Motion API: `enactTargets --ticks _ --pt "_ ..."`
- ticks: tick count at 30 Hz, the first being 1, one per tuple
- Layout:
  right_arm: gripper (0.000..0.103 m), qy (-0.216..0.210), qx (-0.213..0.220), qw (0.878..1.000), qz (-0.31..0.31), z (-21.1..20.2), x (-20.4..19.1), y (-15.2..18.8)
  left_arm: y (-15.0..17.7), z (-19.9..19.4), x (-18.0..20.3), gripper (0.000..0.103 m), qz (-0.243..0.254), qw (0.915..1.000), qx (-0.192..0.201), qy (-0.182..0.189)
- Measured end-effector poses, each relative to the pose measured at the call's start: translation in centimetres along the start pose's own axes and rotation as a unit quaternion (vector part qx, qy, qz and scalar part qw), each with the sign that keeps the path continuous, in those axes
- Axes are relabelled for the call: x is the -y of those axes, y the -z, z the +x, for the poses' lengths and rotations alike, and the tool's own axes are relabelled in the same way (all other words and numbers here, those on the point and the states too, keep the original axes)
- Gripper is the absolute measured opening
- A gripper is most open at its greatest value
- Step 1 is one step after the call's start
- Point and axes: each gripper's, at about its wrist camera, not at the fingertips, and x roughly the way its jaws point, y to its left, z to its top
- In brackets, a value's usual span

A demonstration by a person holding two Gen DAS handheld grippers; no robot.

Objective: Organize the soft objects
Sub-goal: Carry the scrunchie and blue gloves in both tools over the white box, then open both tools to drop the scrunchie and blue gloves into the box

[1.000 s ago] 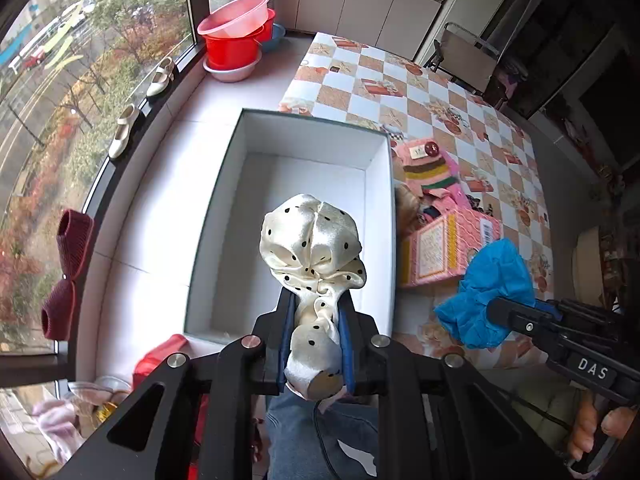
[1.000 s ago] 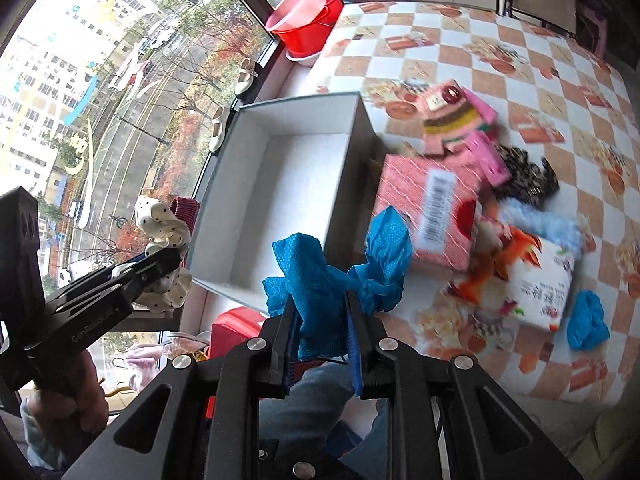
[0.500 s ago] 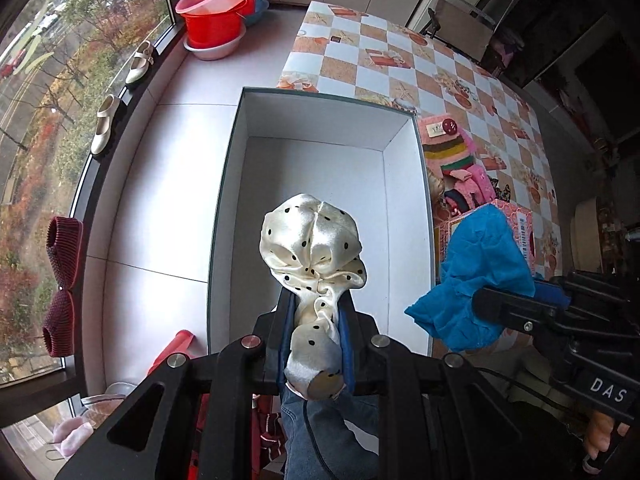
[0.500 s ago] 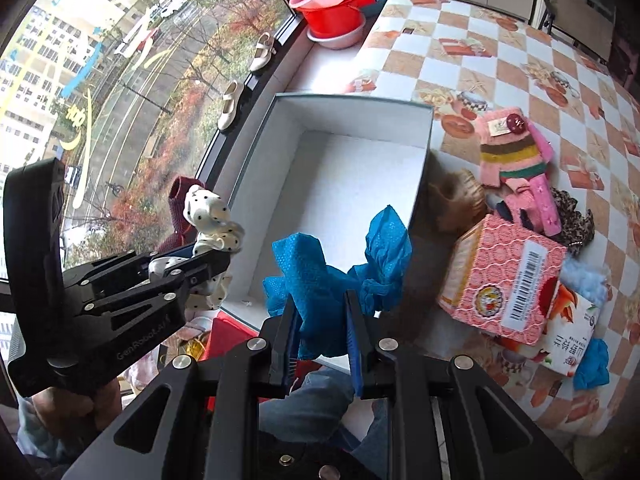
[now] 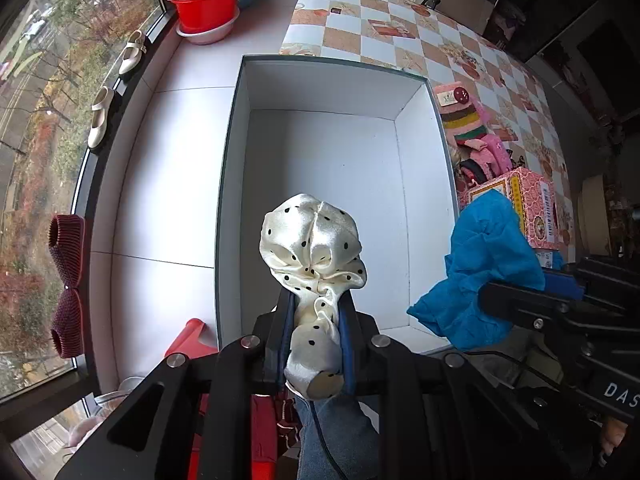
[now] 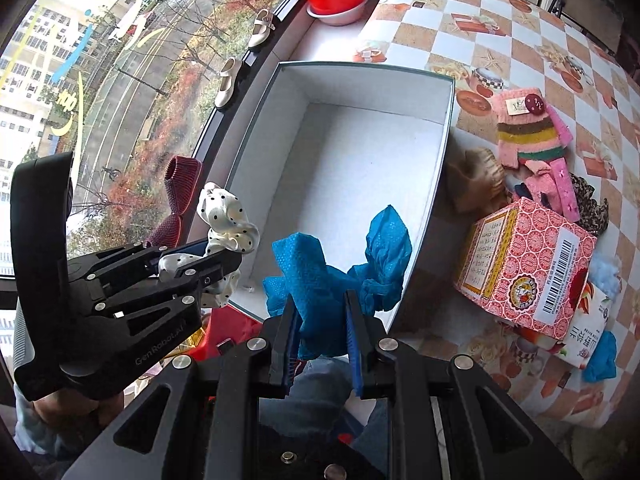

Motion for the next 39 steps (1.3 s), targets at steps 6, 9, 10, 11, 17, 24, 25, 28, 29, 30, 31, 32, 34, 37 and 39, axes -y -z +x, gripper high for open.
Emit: enactTargets --ticks 6,9,10,11,17,24,25,28,29,30,31,32,34,37,39 --pt "0.022 0.000 -0.008 1.000 0.000 0.6 -0.2 0.0 0.2 0.4 -0.2 0.022 0.006 0.9999 -0.006 -0.006" --pt "0.022 0.000 -0.011 1.000 0.001 0.9 -0.2 -0.1 0.2 0.5 -0.4 0.022 0.005 0.9999 -0.008 -0.005" --pt "0.022 0.000 -0.012 1.000 0.001 1.0 -0.2 -0.2 0.2 0.6 -0.4 0.022 0.005 0.9999 -0.009 -0.005" --pt "0.022 0.000 -0.013 1.000 0.001 1.1 -0.2 -0.2 0.1 0.6 -0.5 0.022 0.004 0.9999 -0.010 -0.005" --pt "0.022 -0.001 -0.017 1.000 0.004 1.4 -0.3 -0.3 0.1 0.9 -0.6 0.022 0.005 0.9999 -0.015 -0.004" --pt "0.022 0.000 -0.024 1.000 0.006 1.9 -0.3 -0.3 0.1 1.4 -0.5 0.024 0.006 0.9997 -0.022 -0.005" --pt "0.022 0.001 -0.025 1.000 0.005 2.0 -0.4 -0.3 0.1 1.5 -0.6 0.024 0.007 0.9997 -0.023 -0.005" --pt "0.022 0.004 -0.029 1.000 0.001 2.3 -0.5 -0.4 0.2 1.5 -0.4 0.028 0.010 0.9997 -0.023 -0.005" --pt "0.022 0.005 -0.030 1.000 0.001 2.4 -0.6 -0.5 0.2 1.5 -0.4 0.031 0.011 0.9997 -0.023 -0.004" --pt "0.022 0.006 -0.031 1.000 0.000 2.4 -0.7 -0.4 0.2 1.5 -0.4 0.034 0.012 0.9997 -0.023 -0.004" --pt "0.022 0.006 -0.031 0.999 0.000 2.5 -0.7 -0.4 0.2 1.5 -0.3 0.041 0.014 0.9996 -0.023 -0.004" --pt "0.022 0.006 -0.032 0.999 0.000 2.5 -0.7 -0.5 0.2 1.6 -0.3 0.049 0.015 0.9996 -0.023 -0.004" --pt "0.023 0.006 -0.032 0.999 -0.001 2.5 -0.7 -0.5 0.2 1.6 -0.3 0.059 0.017 0.9996 -0.024 -0.004" --pt "0.057 0.006 -0.035 0.999 -0.003 2.6 -0.8 -0.4 0.1 1.7 -0.4 0.075 0.016 0.9996 -0.024 -0.006" --pt "0.066 0.021 -0.030 0.999 0.000 2.4 -0.6 -0.4 0.1 1.8 -0.8 0.083 0.012 0.9994 -0.027 -0.017"
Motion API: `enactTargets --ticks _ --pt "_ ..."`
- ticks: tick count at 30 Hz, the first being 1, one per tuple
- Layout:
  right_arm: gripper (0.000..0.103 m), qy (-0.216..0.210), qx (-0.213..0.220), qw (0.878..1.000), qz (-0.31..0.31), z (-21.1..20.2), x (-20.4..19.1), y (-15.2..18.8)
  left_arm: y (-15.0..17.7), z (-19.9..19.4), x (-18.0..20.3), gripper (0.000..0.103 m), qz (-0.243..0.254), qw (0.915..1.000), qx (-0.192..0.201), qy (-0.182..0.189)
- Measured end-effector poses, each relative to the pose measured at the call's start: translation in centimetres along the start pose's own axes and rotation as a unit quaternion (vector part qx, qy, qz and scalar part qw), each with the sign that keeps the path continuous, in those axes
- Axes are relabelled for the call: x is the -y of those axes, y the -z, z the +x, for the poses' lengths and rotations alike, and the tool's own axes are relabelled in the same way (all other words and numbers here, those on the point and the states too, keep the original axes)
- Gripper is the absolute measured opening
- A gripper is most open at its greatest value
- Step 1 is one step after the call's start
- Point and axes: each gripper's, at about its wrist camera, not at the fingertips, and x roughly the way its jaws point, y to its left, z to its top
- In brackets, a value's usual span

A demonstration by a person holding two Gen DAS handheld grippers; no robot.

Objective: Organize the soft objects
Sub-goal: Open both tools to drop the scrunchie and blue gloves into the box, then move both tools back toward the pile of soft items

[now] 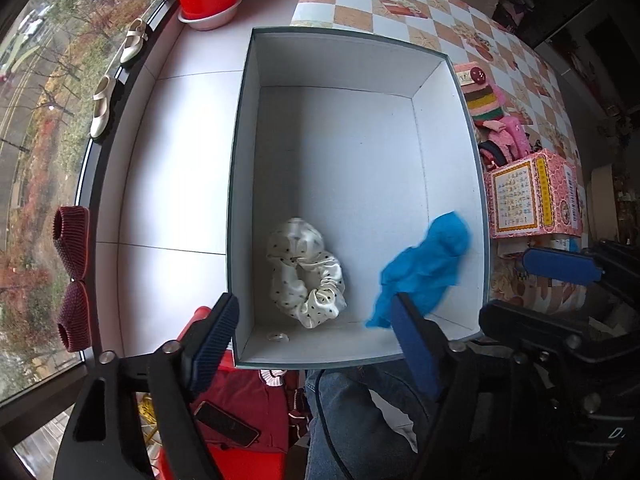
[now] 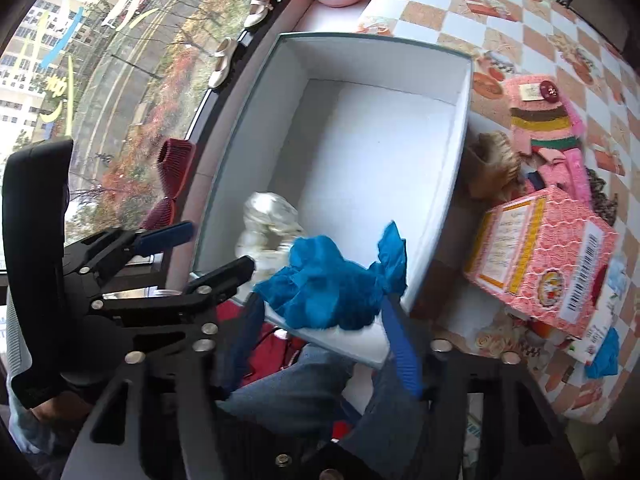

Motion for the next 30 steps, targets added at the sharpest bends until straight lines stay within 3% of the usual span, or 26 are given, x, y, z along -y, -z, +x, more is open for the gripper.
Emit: enactTargets --ticks 3,5,7,11,20,24,30 --pt "0.071 0.001 0.003 1.000 0.007 -0.2 0.3 0.0 0.0 0.3 -0.7 0.086 -0.017 0.9998 -0.006 0.013" --pt "0.080 0.018 0.005 1.000 0.008 -0.3 0.3 0.0 0.0 0.4 -0.9 0.094 -0.022 0.9997 -0.009 0.011" --pt "0.080 0.024 0.010 1.000 0.009 -0.6 0.4 0.0 -0.1 0.4 -1.1 0.096 -0.027 0.9995 -0.013 0.000" --pt "0.092 0.047 0.023 0.999 0.004 -1.2 0.3 -0.2 -0.2 0.2 -1.7 0.097 -0.035 0.9993 -0.010 0.004" --pt "0.092 0.070 0.069 0.995 -0.015 -3.4 -0.6 -0.6 -1.4 -1.2 -1.9 0.097 -0.040 0.9988 0.002 0.027" --pt "0.092 0.066 0.097 0.993 0.011 -5.3 0.2 -0.8 -2.7 -1.9 -1.4 0.097 -0.030 0.9978 0.002 0.058" --pt "0.092 0.042 0.139 0.986 0.077 -8.9 2.5 -0.7 -5.0 -2.8 0.6 0.097 0.011 0.9974 0.006 0.070"
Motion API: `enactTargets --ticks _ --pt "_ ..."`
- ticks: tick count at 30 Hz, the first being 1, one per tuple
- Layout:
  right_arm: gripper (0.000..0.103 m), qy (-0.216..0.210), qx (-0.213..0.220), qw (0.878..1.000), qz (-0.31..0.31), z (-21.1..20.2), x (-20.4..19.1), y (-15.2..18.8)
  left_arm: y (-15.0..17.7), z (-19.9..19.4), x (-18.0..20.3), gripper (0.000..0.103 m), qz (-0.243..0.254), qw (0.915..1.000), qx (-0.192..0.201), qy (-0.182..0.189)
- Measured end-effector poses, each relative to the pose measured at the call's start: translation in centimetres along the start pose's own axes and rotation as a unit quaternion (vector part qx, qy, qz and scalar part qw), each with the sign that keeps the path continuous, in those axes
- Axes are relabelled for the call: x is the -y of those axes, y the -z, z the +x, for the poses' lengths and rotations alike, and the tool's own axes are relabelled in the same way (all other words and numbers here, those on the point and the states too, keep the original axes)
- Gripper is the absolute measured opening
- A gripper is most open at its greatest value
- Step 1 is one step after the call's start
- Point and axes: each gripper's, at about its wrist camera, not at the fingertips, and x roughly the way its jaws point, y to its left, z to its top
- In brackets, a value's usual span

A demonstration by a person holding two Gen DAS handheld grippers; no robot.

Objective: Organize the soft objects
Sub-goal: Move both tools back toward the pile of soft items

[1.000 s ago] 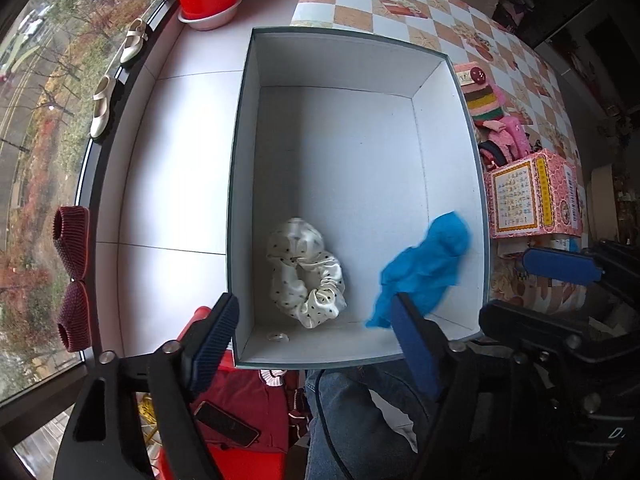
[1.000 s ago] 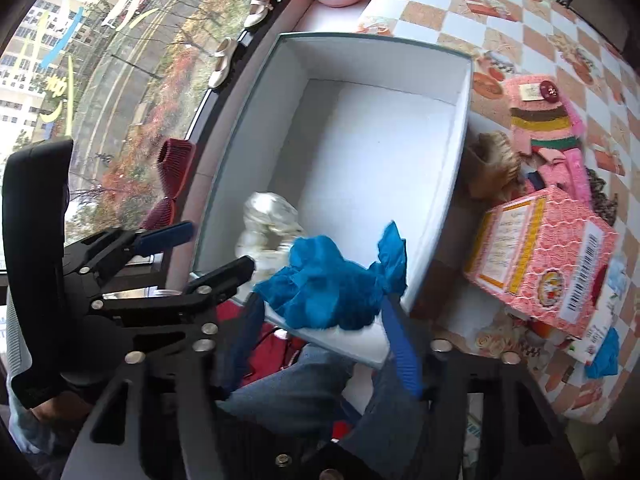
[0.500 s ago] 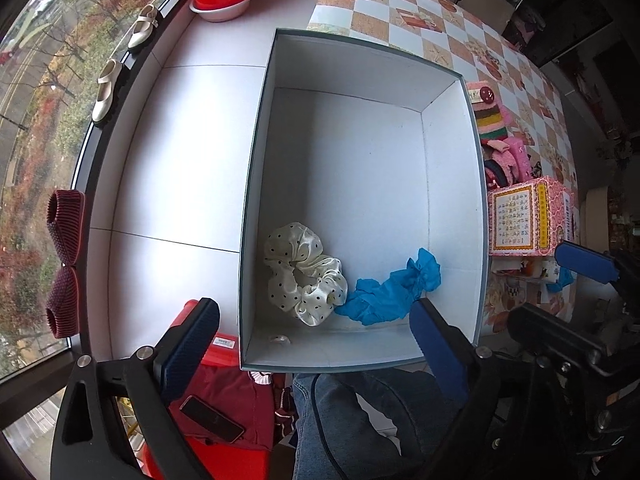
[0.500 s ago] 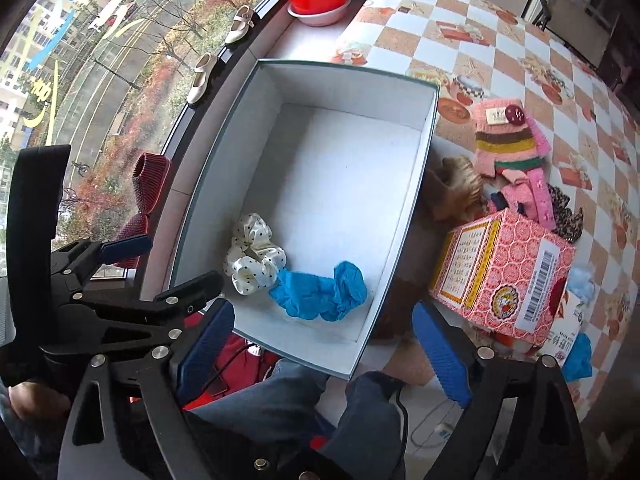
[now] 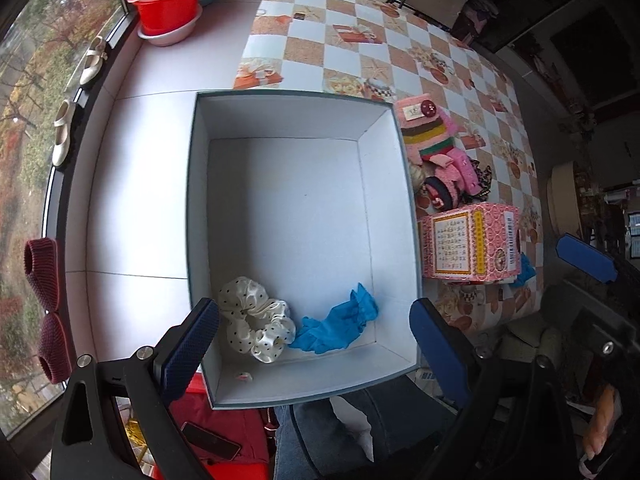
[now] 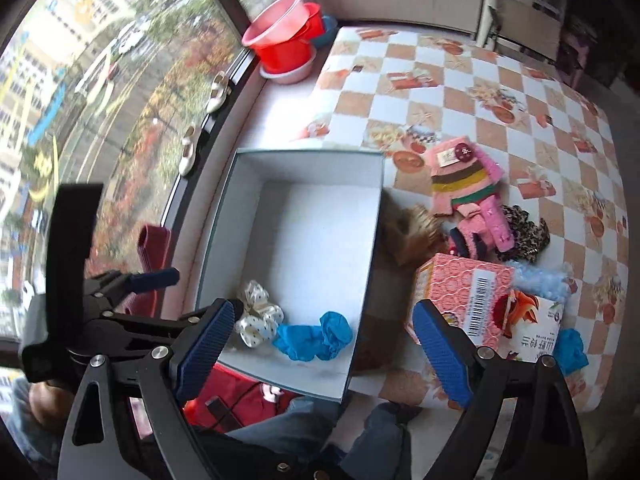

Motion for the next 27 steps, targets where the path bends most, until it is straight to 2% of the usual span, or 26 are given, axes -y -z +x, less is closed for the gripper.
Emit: enactTargets --ticks 6,9,12,17,23,25,27 --pt "0.092 -0.012 0.037 0.993 0.115 -3.8 6.2 -0.4 -3.1 0.4 3.9 0.097 0.044 0.9979 -0.022 0.042" --pt "0.092 -0.021 0.034 0.979 0.201 -4.3 11.4 0.1 -5.1 0.6 6.3 0.097 0.057 0.9963 -0.026 0.059" --pt "0.092 -0.045 0.024 0.958 0.282 -3.8 16.5 0.6 -7.3 0.9 8.9 0.097 0.058 0.9952 -0.025 0.075" --pt "0.092 -0.097 -0.015 0.923 0.373 -0.1 22.6 0.1 -10.0 2.2 11.9 0.097 0.046 0.9962 -0.022 0.070" --pt "0.092 -0.146 -0.078 0.890 0.425 6.5 26.8 -2.6 -12.3 4.2 13.0 0.097 0.001 0.9987 -0.029 0.043" --pt "0.092 -0.155 -0.093 0.883 0.434 8.6 27.6 -3.8 -13.6 5.1 13.5 0.097 -0.008 0.9991 -0.027 0.031" --pt "0.092 -0.157 -0.113 0.883 0.428 10.8 28.0 -5.0 -15.0 6.2 13.9 0.097 -0.020 0.9992 -0.026 0.021"
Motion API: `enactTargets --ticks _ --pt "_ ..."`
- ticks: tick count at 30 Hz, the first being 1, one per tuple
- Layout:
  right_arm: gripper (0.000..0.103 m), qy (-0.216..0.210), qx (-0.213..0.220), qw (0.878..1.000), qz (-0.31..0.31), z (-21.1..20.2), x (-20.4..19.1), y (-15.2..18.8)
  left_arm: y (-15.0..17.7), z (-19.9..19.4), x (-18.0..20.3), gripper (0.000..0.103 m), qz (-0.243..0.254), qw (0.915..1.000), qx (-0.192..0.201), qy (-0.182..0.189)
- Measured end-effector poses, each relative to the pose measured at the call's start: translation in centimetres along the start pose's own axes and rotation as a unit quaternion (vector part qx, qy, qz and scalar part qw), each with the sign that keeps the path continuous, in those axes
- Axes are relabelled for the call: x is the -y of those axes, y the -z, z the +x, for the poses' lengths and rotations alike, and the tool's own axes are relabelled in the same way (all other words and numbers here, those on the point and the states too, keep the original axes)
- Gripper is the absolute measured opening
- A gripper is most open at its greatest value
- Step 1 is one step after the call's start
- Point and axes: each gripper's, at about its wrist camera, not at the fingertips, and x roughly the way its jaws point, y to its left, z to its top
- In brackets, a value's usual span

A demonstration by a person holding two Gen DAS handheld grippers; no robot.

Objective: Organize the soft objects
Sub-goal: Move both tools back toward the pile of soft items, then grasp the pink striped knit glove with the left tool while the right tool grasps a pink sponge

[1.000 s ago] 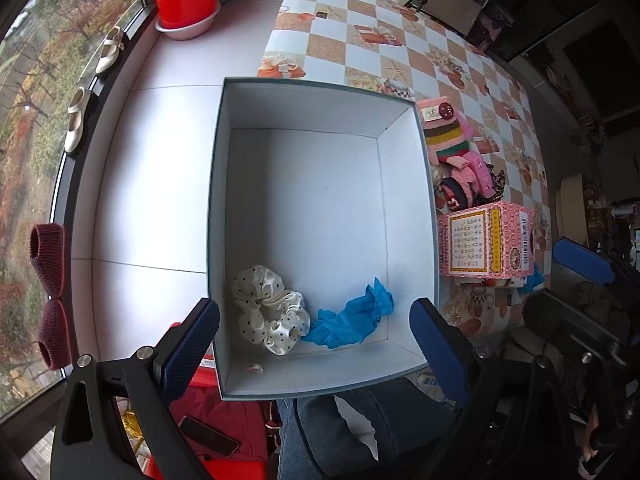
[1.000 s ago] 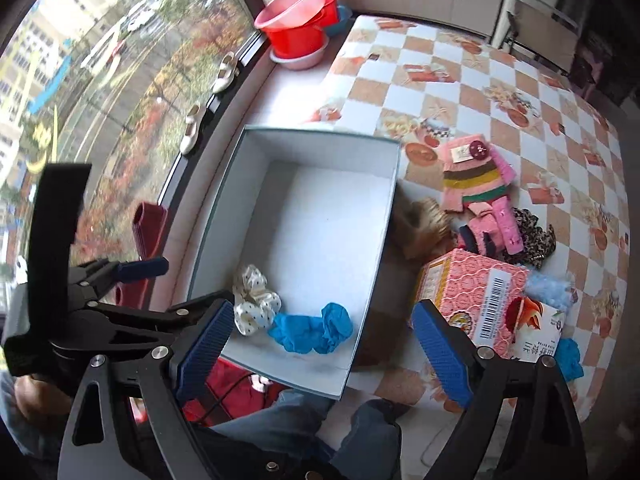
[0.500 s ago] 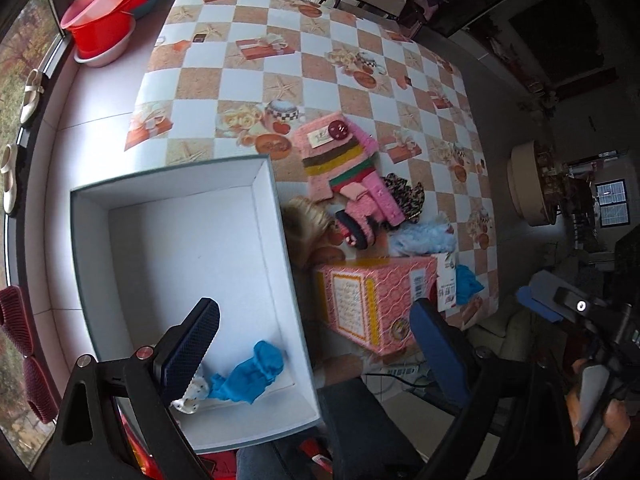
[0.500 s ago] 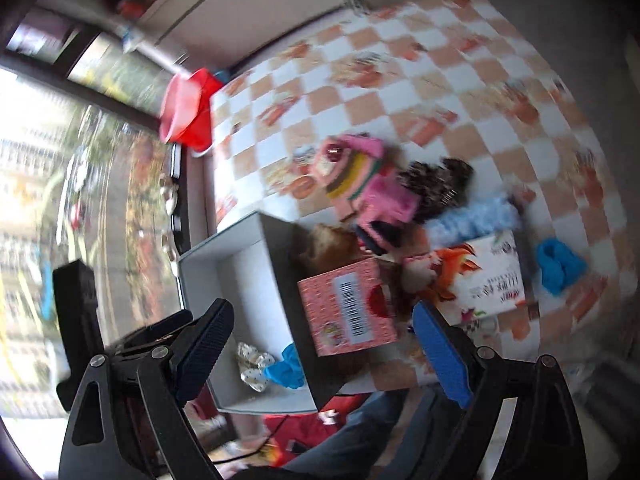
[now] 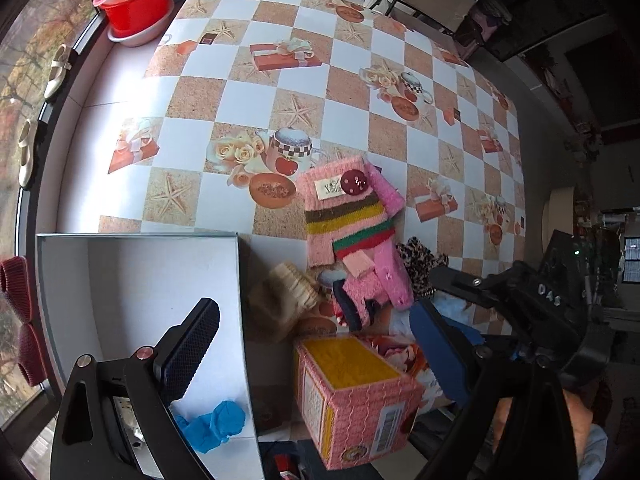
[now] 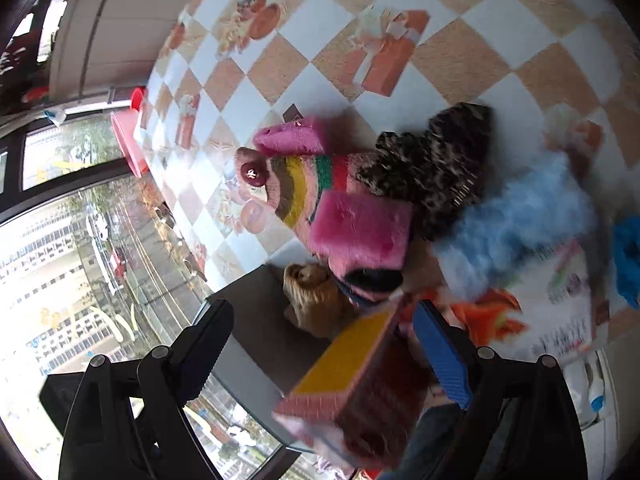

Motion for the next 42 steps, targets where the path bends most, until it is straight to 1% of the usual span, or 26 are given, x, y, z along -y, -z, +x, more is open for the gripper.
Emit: enactTargets --ticks 4,7,12,13,14,16,21,25,29,32,35,39,42 --pt "0.092 0.023 -0.028 0.999 0.014 3.4 0.2 -2.6 -2.7 2.5 0.6 0.097 -0.033 0.9994 -0.011 -0.001" --pt "0.092 0.041 -0.046 0.998 0.014 5.3 0.4 -3.8 -4.3 3.9 0.9 0.097 -0.051 0.9985 -0.012 -0.016" --pt "0.092 0.053 -0.063 0.997 0.004 6.4 0.5 -4.4 -5.9 6.1 1.0 0.097 -0.069 0.9967 -0.019 -0.037" --pt "0.091 0.054 -0.063 0.997 0.002 6.4 0.7 -4.4 -6.1 6.5 1.1 0.097 -0.070 0.9964 -0.021 -0.042" --pt "0.082 0.053 -0.060 0.997 0.004 6.2 0.9 -4.3 -6.3 7.0 1.1 0.097 -0.072 0.9961 -0.024 -0.045" --pt "0.072 0.046 -0.063 0.997 0.010 6.1 1.2 -4.8 -6.6 7.8 1.4 0.097 -0.074 0.9957 -0.029 -0.047" --pt "0.071 0.018 -0.079 0.996 0.024 5.9 3.1 -5.1 -7.2 10.2 2.8 0.097 -0.061 0.9954 -0.041 -0.061" --pt "0.071 -0.002 -0.084 0.996 0.034 5.7 4.2 -5.0 -7.4 12.0 3.3 0.097 -0.062 0.9947 -0.050 -0.065" --pt "0.071 -0.022 -0.079 0.996 0.019 3.3 5.2 -4.6 -7.6 13.3 3.5 0.097 -0.069 0.9936 -0.056 -0.069" --pt "0.071 -0.024 -0.067 0.997 -0.001 1.4 5.9 -4.3 -8.0 14.1 3.8 0.097 -0.066 0.9938 -0.050 -0.074" --pt "0.071 -0.031 -0.062 0.997 -0.018 -0.1 6.4 -3.5 -8.2 15.0 4.3 0.097 -0.055 0.9934 -0.040 -0.093" --pt "0.071 -0.041 -0.062 0.997 -0.026 -0.6 5.8 -2.7 -8.2 15.7 4.7 0.097 -0.047 0.9933 -0.029 -0.102" --pt "0.071 -0.049 -0.066 0.996 -0.025 -1.0 5.2 -2.5 -8.1 17.2 5.1 0.098 -0.035 0.9921 -0.039 -0.114"
